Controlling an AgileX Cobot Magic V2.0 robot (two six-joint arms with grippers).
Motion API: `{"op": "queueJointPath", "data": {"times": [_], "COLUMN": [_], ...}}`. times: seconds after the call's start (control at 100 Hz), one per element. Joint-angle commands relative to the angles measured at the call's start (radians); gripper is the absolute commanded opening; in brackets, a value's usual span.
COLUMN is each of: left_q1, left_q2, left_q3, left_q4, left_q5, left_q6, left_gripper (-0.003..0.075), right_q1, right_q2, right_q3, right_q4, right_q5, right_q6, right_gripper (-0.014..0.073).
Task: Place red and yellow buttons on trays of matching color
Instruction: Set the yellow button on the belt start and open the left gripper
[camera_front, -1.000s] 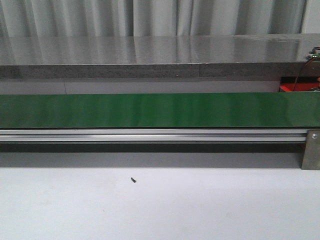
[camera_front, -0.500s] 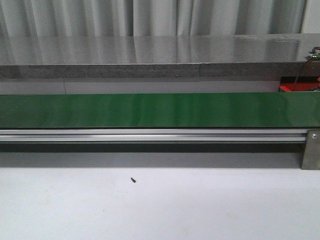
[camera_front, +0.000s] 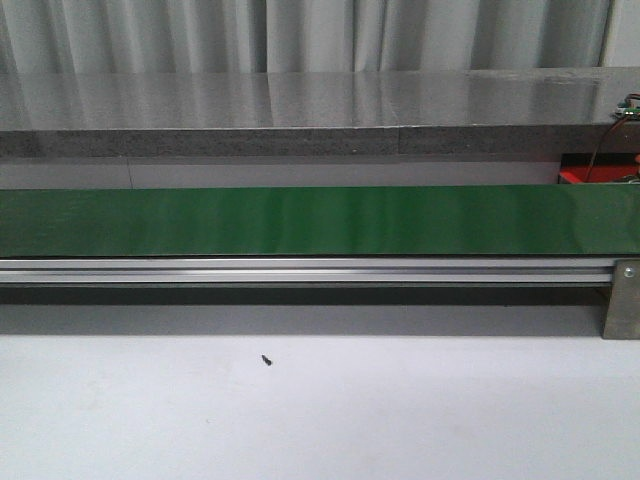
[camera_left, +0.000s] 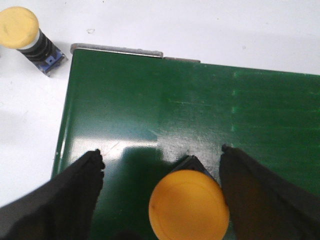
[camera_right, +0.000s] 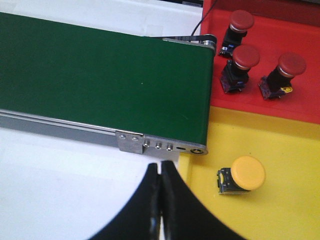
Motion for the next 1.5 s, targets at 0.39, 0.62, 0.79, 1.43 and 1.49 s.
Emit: {"op": "queueJointPath", "data": {"times": [0.39, 0.62, 0.79, 1.43, 1.49], "left_q1": [0.022, 0.139, 0.241, 0.333, 0.333], "left_q2": [-0.062, -0.043, 0.007, 0.291, 0.318], "left_q3": [-0.146, -0.146, -0.146, -0.382, -0.409], "left_q4": [-0.069, -0.067, -0.043, 0.073, 0.078], "left_q5": [-0.098, -0.144, -0.184, -0.118, -0.109], "left_q6": [0.0, -0.002, -0.002, -0.002, -0.006], "left_gripper": [0.0489, 0.0489, 0.0489, 0.0488, 0.0488], "right_q1": [-0.001, -0.001, -0.001, -0.001, -0.001], "right_q2": [-0.005, -0.005, -0.005, -0.005, -0.005], "right_q3": [-0.026, -0.026, -0.026, -0.026, -0.026], "right_q4": [0.0, 0.0, 0.0, 0.0, 0.0], "right_q5": [-0.056, -0.056, -0.056, -0.056, -0.056], "right_q6": [-0.004, -0.004, -0.004, -0.004, -0.004], "right_gripper": [-0.0069, -0.0069, -0.0069, -0.0069, -0.0069]}}
